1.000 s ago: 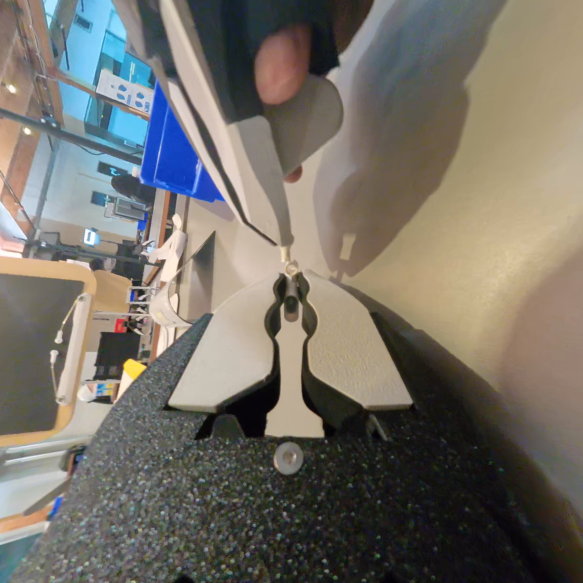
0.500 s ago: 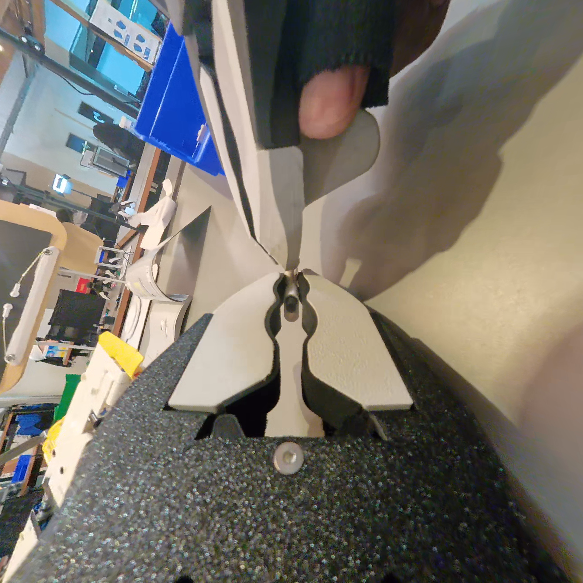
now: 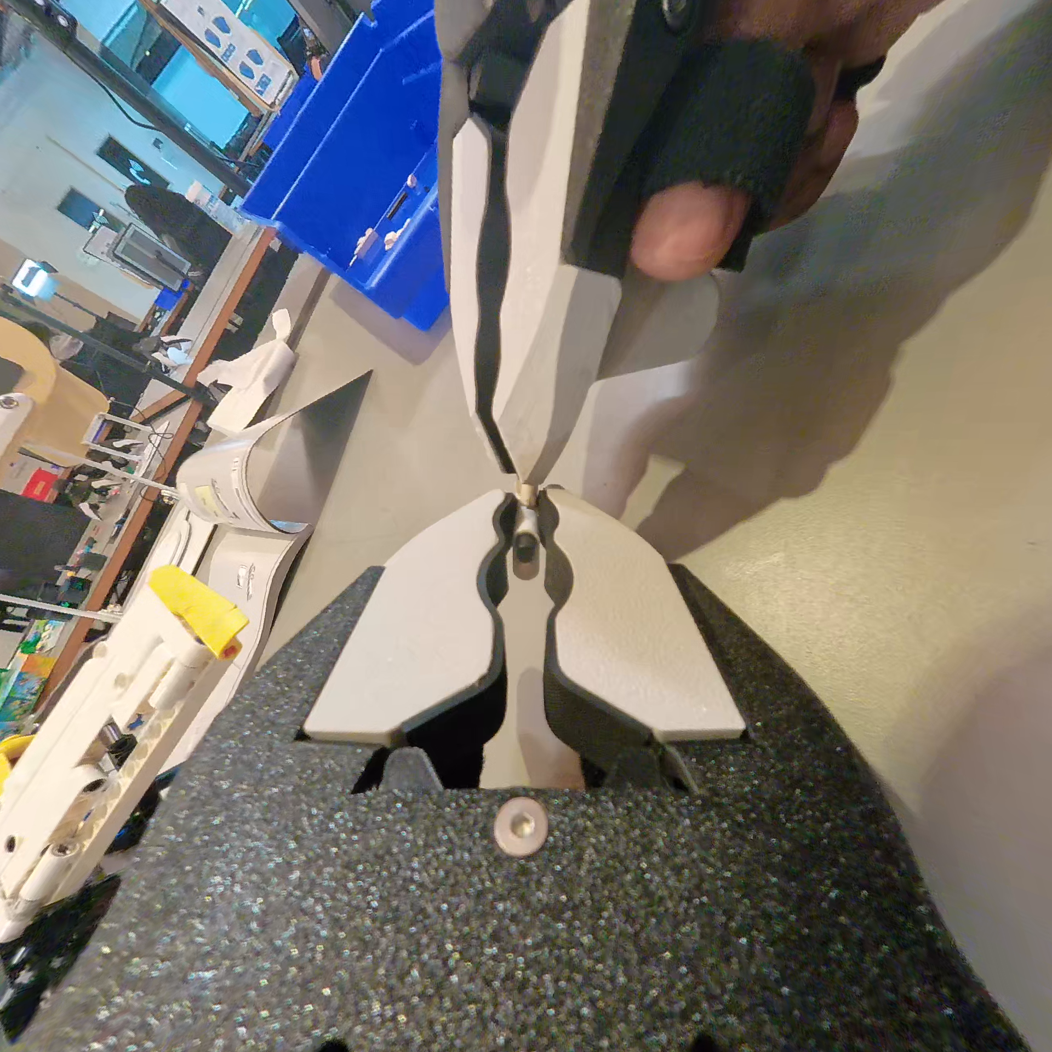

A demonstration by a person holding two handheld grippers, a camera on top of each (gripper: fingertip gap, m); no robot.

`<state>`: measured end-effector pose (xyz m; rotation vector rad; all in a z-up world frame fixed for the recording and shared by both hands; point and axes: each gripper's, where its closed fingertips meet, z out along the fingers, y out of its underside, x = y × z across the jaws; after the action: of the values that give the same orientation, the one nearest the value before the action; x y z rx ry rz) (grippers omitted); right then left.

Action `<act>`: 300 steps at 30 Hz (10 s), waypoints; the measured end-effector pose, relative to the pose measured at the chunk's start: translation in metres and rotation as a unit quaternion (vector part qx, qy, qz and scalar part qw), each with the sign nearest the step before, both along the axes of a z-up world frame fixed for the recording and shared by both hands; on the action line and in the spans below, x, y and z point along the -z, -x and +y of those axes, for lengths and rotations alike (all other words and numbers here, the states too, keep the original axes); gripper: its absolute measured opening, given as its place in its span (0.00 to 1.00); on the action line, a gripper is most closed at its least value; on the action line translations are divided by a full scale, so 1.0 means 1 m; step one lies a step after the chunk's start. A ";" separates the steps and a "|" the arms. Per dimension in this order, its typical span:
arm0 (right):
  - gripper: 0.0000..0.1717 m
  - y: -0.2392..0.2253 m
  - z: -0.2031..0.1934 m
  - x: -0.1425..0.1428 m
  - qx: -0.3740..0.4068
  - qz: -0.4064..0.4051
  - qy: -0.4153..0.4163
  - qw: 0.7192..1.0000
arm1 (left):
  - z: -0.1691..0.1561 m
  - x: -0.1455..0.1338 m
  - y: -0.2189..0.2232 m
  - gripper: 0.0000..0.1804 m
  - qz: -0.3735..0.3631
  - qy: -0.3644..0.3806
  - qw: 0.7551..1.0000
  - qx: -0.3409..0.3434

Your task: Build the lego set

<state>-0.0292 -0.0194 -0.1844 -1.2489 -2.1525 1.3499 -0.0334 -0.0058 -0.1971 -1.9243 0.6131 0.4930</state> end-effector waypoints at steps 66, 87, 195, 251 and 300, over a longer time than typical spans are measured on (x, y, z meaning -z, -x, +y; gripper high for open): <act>0.12 -0.006 -0.008 -0.002 -0.289 0.323 -0.328 0.839 | -0.010 0.001 -0.010 0.04 -0.215 0.086 0.969 0.087; 0.04 -0.002 0.011 -0.004 -0.222 0.185 -0.156 0.945 | -0.019 -0.023 -0.008 0.04 -0.285 0.016 0.951 0.116; 0.04 0.040 -0.020 -0.070 0.025 0.235 0.113 0.965 | -0.012 -0.097 0.029 0.04 -0.670 -0.220 0.702 0.094; 0.04 0.018 -0.008 -0.080 -0.057 0.191 0.259 0.945 | -0.019 -0.074 0.003 0.04 -0.468 -0.128 0.868 0.108; 0.04 -0.004 -0.014 -0.055 -0.191 0.091 0.121 0.970 | -0.020 -0.060 -0.012 0.04 -0.416 -0.079 0.897 0.127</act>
<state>-0.0253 -0.0337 -0.1299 -0.7636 -2.2213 1.8498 -0.0214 -0.0256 -0.1375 -1.6551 0.2320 -0.4381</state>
